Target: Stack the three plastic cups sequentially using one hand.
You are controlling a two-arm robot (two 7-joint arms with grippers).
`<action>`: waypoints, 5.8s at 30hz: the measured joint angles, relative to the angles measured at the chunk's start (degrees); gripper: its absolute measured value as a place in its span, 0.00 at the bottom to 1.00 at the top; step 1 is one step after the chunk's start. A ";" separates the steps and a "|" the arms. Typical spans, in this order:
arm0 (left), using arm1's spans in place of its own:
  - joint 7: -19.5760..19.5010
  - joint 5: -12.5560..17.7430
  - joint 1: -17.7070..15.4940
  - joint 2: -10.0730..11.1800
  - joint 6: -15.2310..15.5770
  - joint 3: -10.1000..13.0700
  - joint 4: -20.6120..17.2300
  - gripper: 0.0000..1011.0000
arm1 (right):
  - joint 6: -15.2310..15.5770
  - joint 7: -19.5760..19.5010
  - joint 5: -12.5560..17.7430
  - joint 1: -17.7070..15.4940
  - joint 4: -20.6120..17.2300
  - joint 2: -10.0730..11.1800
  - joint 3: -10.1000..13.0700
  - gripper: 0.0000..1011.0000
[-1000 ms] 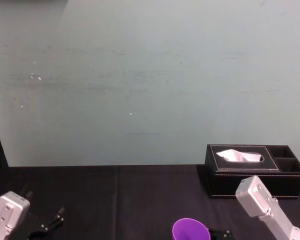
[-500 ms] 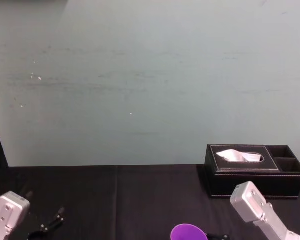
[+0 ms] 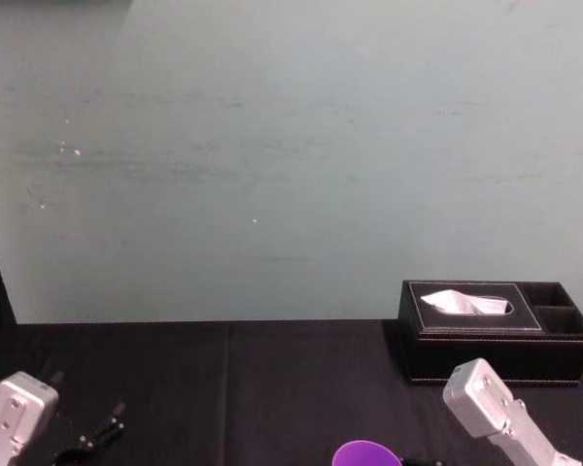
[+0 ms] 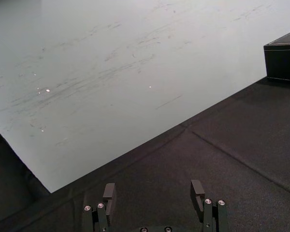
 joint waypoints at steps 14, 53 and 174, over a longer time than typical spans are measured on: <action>0.00 0.00 0.00 0.00 0.00 0.00 0.00 1.00 | -0.01 -0.05 0.13 0.00 -0.04 0.02 0.03 0.97; 0.00 0.00 0.00 0.00 0.00 0.00 0.00 1.00 | -19.80 -24.23 -5.74 -12.89 3.90 -12.21 13.25 0.99; 0.00 0.00 0.00 0.00 0.00 0.00 0.00 1.00 | -18.32 -26.50 -11.44 -10.36 9.82 -17.35 11.76 0.99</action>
